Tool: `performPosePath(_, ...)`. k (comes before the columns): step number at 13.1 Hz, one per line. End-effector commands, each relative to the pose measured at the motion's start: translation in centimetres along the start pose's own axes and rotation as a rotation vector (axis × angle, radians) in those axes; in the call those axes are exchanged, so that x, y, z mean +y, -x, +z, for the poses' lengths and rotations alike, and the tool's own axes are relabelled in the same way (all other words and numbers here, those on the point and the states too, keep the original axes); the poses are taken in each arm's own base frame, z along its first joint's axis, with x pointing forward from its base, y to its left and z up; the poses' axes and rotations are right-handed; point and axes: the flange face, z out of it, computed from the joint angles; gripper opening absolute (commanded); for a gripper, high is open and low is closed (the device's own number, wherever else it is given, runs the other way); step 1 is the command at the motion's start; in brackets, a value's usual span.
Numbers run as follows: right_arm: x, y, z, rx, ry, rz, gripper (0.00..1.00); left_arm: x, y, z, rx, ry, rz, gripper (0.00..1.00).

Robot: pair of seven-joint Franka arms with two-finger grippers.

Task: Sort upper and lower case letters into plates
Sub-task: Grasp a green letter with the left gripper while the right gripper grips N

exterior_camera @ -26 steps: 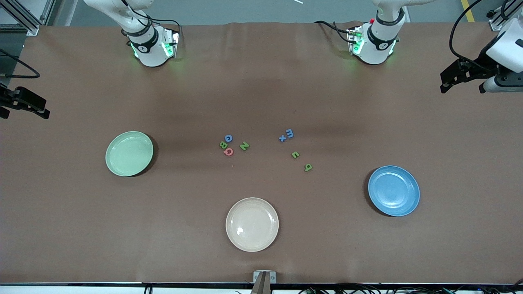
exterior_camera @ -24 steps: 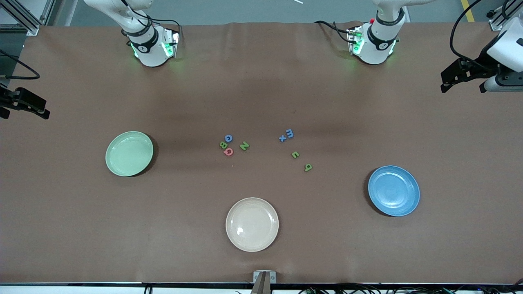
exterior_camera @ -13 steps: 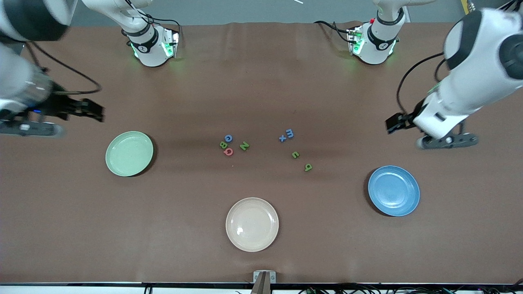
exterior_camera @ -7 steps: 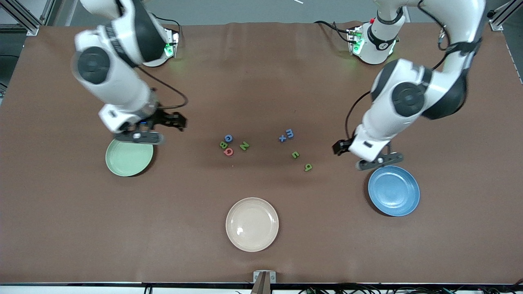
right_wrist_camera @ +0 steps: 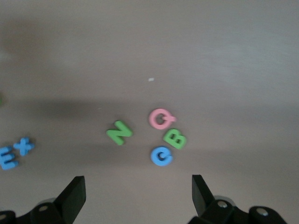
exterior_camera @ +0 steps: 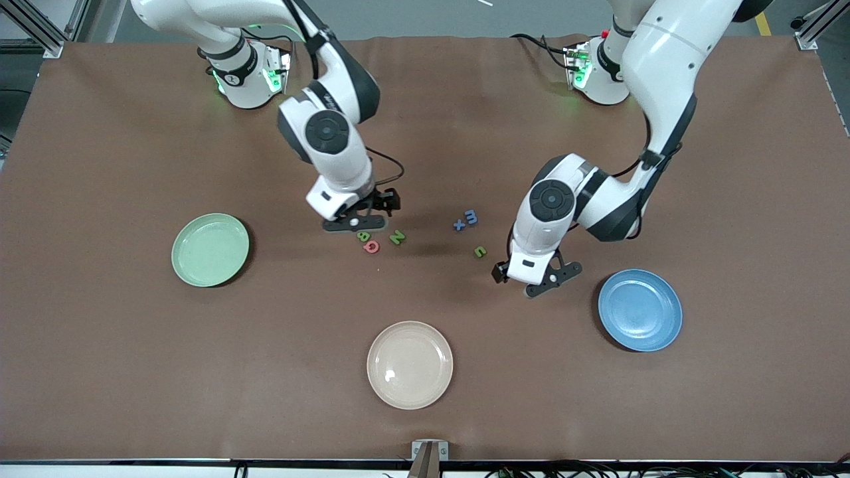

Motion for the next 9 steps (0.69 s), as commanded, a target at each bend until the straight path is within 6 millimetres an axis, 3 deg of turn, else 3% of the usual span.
performPosePath(1,-3.1,-0.4,2.5,0.018,0.019,-0.152,1.0,1.5,1.3,2.3,0.0,0.019,-0.06,0.92)
performPosePath(5,-3.9,-0.4,6.4,0.047,0.03,-0.474,1.0,1.7,2.5,5.0,-0.033,-0.006,-0.082,0.86)
performPosePath(9,-3.9,-0.4,9.8,0.062,0.024,-0.578,0.99,1.5,2.5,5.7,-0.039,-0.015,-0.108,0.7)
